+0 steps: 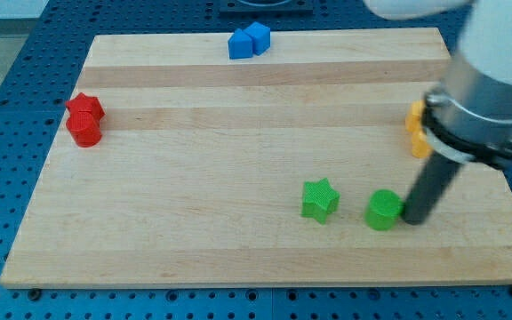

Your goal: Slide the green circle into the green star

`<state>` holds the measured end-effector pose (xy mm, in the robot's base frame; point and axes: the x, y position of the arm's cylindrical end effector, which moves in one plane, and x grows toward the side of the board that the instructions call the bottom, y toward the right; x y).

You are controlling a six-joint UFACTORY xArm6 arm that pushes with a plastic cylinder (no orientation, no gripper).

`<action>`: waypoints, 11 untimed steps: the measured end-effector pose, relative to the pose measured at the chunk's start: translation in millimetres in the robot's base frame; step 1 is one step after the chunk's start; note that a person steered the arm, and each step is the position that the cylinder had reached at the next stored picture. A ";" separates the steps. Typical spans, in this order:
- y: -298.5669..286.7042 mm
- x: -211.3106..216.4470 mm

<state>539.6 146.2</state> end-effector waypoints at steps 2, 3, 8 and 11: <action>-159.0 -39.5; -126.7 -55.2; -25.0 -12.8; -188.2 12.2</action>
